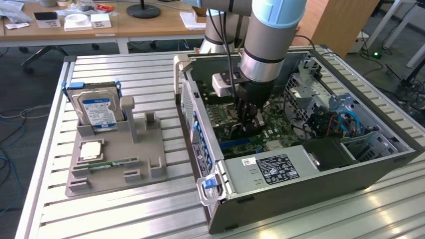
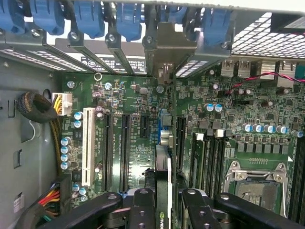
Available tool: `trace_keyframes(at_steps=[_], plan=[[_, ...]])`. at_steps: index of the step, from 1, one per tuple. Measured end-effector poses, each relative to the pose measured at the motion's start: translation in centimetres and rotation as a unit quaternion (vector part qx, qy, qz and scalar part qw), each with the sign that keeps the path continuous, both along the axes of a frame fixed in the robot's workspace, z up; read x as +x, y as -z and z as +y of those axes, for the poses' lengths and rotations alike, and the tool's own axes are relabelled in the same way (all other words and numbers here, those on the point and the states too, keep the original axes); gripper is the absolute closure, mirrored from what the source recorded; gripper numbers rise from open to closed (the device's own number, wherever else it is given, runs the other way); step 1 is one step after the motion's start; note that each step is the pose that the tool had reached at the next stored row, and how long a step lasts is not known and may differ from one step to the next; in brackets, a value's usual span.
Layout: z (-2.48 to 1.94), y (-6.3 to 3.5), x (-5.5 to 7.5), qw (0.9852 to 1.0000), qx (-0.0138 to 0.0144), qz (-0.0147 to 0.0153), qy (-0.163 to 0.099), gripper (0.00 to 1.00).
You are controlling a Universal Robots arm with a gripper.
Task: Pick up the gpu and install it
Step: 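Insert the gpu into the slot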
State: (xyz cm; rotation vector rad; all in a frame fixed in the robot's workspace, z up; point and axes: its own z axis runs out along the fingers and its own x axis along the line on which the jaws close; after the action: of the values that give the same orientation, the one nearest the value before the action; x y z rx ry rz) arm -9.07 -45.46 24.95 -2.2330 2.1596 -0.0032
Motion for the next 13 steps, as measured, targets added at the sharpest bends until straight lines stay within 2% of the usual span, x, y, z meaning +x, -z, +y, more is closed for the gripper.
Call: trace_keyframes(at_steps=[13], plan=[[-0.08, 0.19, 0.0, 1.0, 0.0, 0.0, 0.0, 0.74]])
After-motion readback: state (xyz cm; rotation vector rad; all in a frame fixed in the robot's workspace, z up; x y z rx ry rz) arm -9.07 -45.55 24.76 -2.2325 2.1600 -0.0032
